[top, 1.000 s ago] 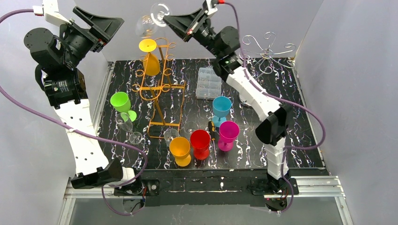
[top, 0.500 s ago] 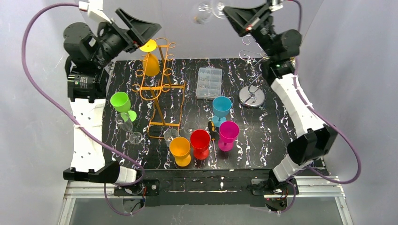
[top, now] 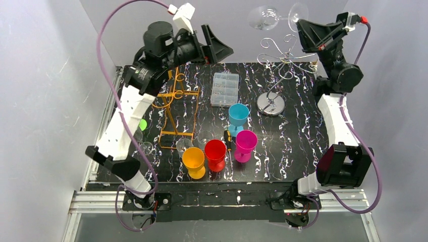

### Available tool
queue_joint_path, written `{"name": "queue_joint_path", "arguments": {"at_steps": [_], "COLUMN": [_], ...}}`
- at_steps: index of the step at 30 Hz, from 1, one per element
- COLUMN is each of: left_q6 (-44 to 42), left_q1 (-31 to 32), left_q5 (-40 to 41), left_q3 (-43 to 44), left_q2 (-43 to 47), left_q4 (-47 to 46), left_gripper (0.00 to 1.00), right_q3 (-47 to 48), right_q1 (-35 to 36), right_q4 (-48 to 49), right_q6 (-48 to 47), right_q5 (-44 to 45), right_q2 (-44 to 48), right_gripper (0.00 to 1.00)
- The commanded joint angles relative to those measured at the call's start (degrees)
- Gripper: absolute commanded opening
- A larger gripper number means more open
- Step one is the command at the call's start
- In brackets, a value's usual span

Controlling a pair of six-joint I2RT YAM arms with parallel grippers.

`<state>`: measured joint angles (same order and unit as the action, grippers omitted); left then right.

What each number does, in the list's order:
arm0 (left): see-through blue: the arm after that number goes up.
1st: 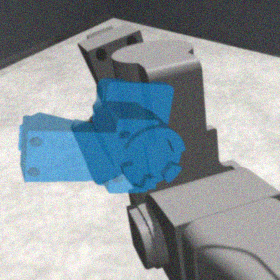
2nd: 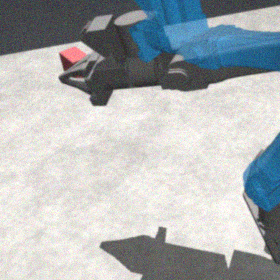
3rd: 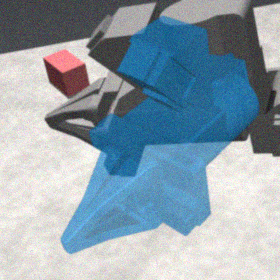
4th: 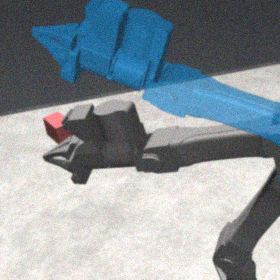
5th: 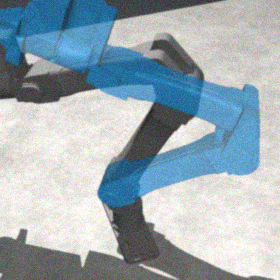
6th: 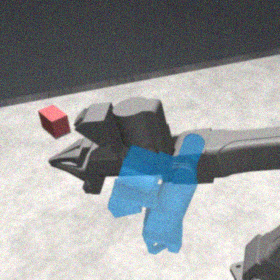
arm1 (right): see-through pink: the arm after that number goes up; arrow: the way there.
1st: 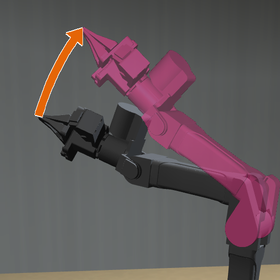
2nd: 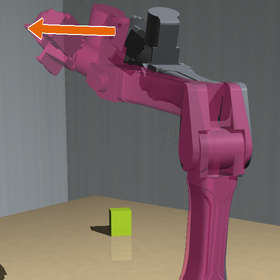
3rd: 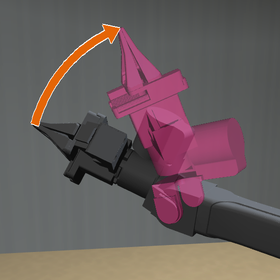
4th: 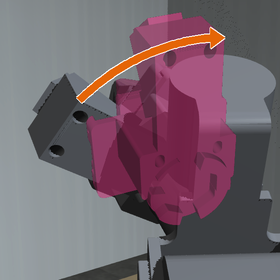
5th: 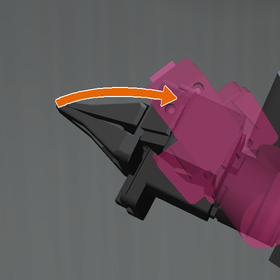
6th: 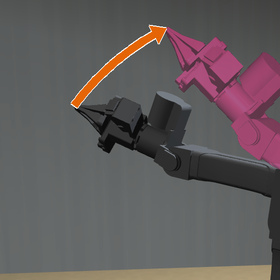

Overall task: Take the wine glass off the wine glass rack
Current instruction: Place the wine glass at the center of the board.

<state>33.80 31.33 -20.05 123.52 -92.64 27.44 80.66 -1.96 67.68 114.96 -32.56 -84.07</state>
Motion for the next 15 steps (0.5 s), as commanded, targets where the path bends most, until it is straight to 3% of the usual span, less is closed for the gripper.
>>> {"name": "queue_joint_path", "arguments": {"at_steps": [1,8,15], "left_q6": [-0.83,4.35,10.4], "left_q1": [0.22,-0.26,-2.06], "left_q5": [-2.12,-10.18,-18.99], "left_q3": [0.74,-0.97,3.0], "left_q2": [-1.22,-3.8,-9.59], "left_q4": [-3.81,-15.62,-28.14], "left_gripper": [0.98,0.92,0.72], "right_q3": [-4.69,-7.6,-8.46], "right_q1": [-3.09,-4.0,-3.87], "right_q4": [20.69,20.89,18.58], "right_q6": [18.84,20.17,21.13], "right_q5": [2.25,2.55,1.72], "right_q2": [3.11,4.69,6.37], "right_gripper": [0.01,0.01,0.01]}}
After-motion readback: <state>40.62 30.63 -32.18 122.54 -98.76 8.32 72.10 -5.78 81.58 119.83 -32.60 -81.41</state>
